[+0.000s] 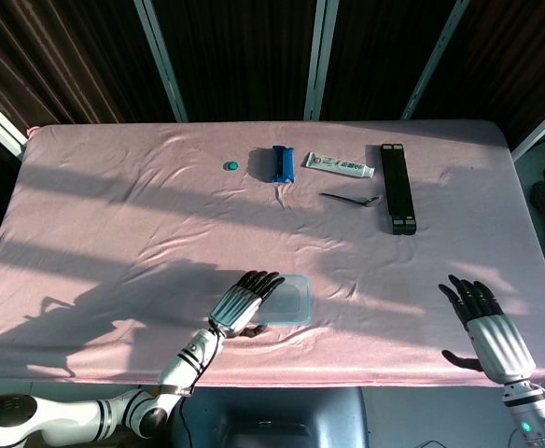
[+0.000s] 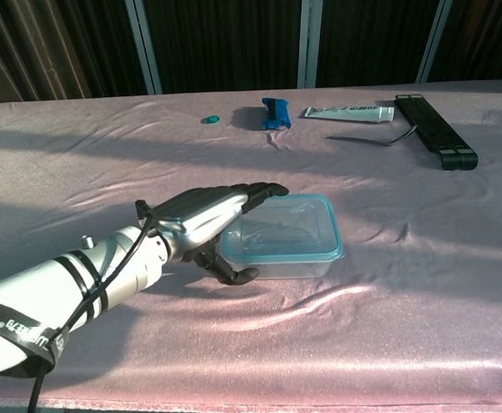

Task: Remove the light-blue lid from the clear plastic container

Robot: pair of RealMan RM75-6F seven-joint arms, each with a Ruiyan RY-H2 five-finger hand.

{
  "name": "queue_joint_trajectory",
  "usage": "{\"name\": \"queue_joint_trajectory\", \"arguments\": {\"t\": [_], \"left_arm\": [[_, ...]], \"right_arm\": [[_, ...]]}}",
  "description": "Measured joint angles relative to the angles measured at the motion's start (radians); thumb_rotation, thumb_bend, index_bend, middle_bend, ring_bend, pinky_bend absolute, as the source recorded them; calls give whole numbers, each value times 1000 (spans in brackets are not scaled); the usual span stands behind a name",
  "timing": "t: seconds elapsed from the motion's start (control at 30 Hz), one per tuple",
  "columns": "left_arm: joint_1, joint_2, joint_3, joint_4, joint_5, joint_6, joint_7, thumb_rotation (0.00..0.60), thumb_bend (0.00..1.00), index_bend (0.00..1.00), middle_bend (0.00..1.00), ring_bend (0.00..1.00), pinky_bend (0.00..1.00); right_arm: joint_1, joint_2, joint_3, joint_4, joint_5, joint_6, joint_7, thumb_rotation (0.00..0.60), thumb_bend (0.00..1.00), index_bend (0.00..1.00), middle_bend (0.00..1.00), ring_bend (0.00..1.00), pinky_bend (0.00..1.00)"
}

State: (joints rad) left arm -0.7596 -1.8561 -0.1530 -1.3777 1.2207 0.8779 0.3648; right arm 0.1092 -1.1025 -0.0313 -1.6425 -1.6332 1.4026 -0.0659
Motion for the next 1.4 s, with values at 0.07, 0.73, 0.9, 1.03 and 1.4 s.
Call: {"name": "queue_joint_trajectory", "arguments": {"t": [0.07, 0.73, 0.9, 1.03, 1.4], "left_arm": [[0, 0, 9, -2, 5, 5, 3, 600, 315, 0, 574, 485, 269], [20, 7, 57, -62, 37, 37, -18, 600, 320, 0, 612, 520, 427], [17, -1, 56, -61, 44, 39, -27, 600, 322, 0, 611, 519, 426], [16, -2, 59, -59, 45, 37, -30, 600, 321, 0, 611, 517, 427], [20, 3, 64, -58, 49, 44, -31, 600, 323, 0, 611, 514, 426]], "right_arm": [[12, -5, 2, 2, -5, -12, -7, 600, 119, 0, 0, 0, 0], [254, -151, 35, 157, -124, -202, 131, 600, 302, 309, 123, 0, 50], [326, -255, 27, 270, -187, -210, 255, 600, 311, 398, 187, 6, 69], [374, -346, 10, 351, -231, -211, 316, 600, 341, 446, 216, 26, 70], [434, -490, -27, 456, -277, -154, 371, 600, 394, 555, 260, 69, 85]]}}
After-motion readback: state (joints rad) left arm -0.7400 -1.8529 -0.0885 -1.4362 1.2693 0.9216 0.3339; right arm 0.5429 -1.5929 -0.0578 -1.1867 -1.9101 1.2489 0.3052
